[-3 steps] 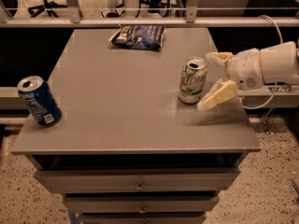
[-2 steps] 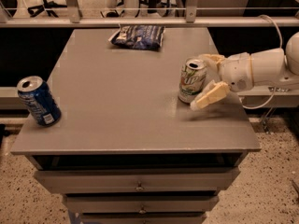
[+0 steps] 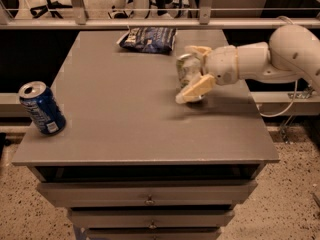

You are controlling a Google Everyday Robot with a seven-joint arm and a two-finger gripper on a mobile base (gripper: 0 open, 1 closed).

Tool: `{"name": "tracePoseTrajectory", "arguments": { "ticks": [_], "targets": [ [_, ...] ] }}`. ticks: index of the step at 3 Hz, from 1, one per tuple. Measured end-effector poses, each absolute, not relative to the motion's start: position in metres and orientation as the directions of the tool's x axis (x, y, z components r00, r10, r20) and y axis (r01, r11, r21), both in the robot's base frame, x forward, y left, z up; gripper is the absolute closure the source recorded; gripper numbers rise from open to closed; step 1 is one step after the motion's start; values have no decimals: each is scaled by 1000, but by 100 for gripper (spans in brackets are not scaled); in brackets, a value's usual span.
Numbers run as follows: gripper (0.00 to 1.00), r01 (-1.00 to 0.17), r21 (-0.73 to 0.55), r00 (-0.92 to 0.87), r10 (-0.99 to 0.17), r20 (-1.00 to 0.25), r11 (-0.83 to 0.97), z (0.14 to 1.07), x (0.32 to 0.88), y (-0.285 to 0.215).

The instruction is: Knock 7up can over

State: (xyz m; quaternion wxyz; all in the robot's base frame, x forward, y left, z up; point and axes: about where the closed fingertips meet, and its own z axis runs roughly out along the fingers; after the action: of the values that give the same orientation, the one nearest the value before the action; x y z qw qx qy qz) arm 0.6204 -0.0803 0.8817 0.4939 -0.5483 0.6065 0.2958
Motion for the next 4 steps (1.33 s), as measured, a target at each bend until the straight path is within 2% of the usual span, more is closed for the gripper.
{"name": "tracePoseTrajectory", "arguments": {
  "ticks": [1,2,3,4],
  "targets": [
    [0,-970,-192,131,-343,-930,152,907,634,-25],
    [0,-975,-198,155,-334,-930,98,923,638,3],
    [0,-976,-198,156,-353,-923,86,926,638,0],
    [0,-973,-205,150,-384,-911,105,922,637,-23]
  ]
}}
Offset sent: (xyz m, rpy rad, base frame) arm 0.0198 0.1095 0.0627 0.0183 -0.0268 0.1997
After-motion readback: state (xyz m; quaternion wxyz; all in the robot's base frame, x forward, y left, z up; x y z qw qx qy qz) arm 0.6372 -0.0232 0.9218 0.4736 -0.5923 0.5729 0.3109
